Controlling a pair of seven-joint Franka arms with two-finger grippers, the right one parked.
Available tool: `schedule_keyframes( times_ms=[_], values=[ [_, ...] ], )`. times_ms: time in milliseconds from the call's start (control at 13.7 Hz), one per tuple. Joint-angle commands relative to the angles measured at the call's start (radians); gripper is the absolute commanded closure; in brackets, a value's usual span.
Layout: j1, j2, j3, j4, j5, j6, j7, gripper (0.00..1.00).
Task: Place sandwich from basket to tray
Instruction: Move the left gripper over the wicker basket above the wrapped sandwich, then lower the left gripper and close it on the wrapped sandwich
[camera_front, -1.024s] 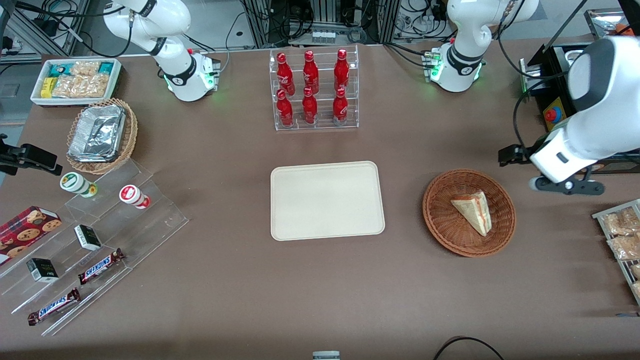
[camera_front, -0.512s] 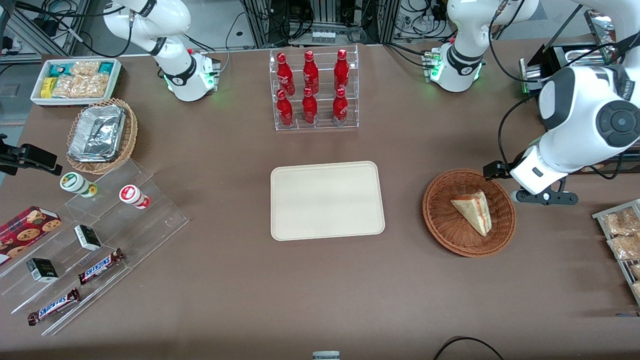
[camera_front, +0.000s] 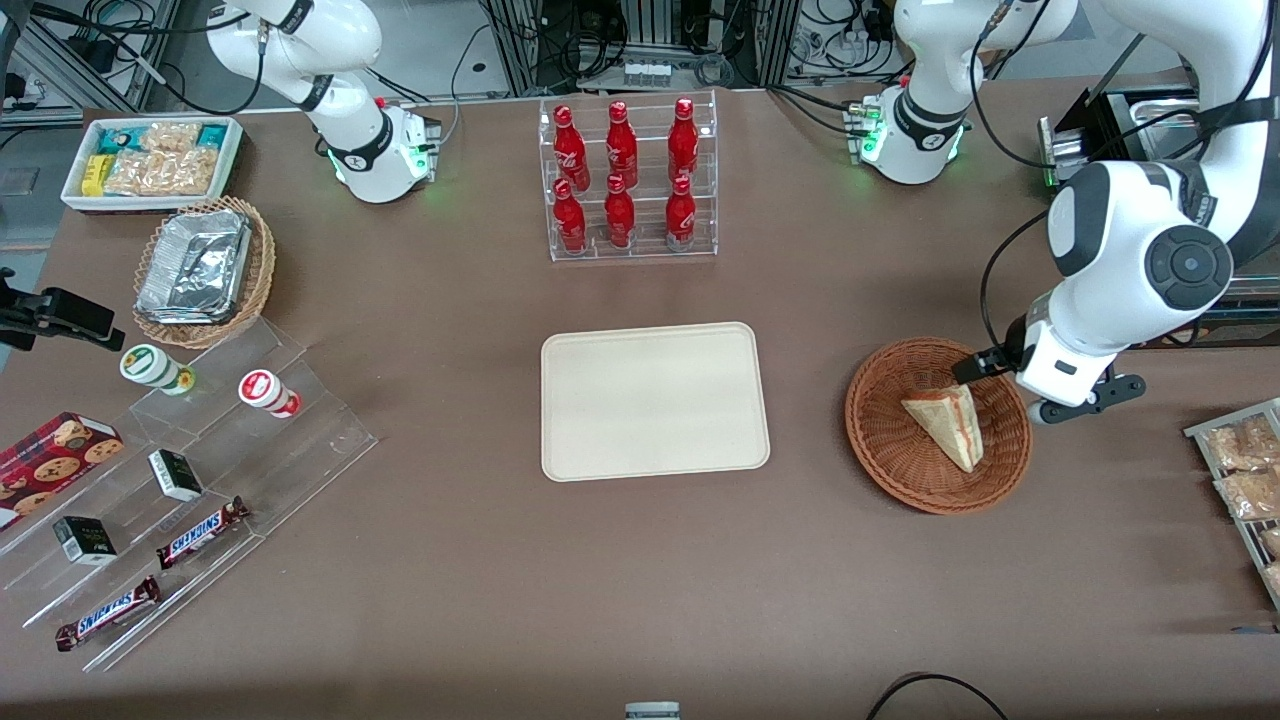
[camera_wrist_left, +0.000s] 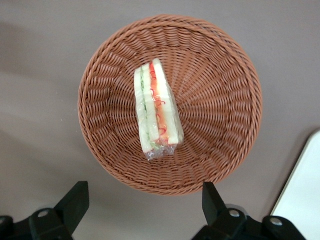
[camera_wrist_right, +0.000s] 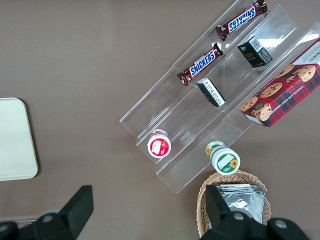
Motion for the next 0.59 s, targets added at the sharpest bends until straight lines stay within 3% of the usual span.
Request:
schedule_keyframes(
  times_ms=[0,220,512],
  values=[
    [-0.005,-0.004,0.003,-0.045,-0.005,0.069,-0.109,0.00],
    [-0.005,0.003,0.003,-0.143,-0.005,0.220,-0.144,0.00],
    [-0.003,0.035,0.003,-0.151,-0.005,0.242,-0.169,0.00]
  ],
)
